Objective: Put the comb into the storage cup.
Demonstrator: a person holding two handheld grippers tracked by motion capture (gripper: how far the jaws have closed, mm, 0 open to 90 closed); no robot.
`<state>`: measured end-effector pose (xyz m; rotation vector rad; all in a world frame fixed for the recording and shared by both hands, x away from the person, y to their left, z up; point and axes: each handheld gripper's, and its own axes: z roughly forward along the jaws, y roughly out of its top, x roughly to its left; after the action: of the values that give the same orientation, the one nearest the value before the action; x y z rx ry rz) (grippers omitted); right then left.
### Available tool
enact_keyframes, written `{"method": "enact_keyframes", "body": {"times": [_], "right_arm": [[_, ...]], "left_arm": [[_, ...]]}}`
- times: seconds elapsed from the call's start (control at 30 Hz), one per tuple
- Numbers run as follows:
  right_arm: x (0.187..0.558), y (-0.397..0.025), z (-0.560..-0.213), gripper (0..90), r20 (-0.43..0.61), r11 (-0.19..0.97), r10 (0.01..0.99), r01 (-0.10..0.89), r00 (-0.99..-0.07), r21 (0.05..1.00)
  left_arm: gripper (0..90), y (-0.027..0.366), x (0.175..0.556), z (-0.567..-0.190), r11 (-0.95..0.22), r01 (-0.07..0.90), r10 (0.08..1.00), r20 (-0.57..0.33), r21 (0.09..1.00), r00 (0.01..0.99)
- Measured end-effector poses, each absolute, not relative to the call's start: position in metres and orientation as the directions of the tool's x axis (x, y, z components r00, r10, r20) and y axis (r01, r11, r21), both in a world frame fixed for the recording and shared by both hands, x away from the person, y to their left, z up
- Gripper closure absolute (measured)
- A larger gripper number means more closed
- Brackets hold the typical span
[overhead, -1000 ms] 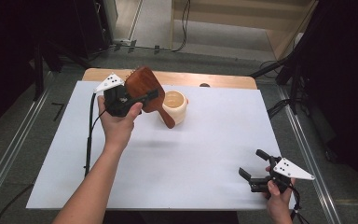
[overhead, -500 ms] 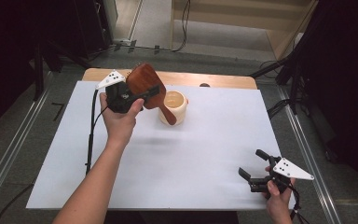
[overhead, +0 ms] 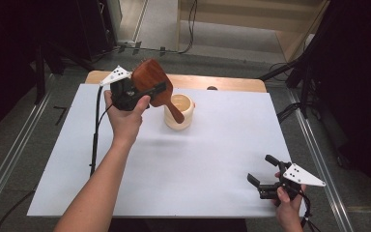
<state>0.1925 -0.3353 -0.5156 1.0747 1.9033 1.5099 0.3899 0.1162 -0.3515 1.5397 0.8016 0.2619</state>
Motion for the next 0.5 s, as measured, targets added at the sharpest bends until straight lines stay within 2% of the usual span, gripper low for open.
{"method": "enact_keyframes", "body": {"times": [0.5], "right_arm": [[0.192,-0.335,-0.516,0.0,0.099,0.085,0.807,0.281,-0.582,0.956]], "left_arm": [[56.2,0.113,0.410,-0.350,0.097,0.332,0.626,-0.317,0.938,0.712]]}}
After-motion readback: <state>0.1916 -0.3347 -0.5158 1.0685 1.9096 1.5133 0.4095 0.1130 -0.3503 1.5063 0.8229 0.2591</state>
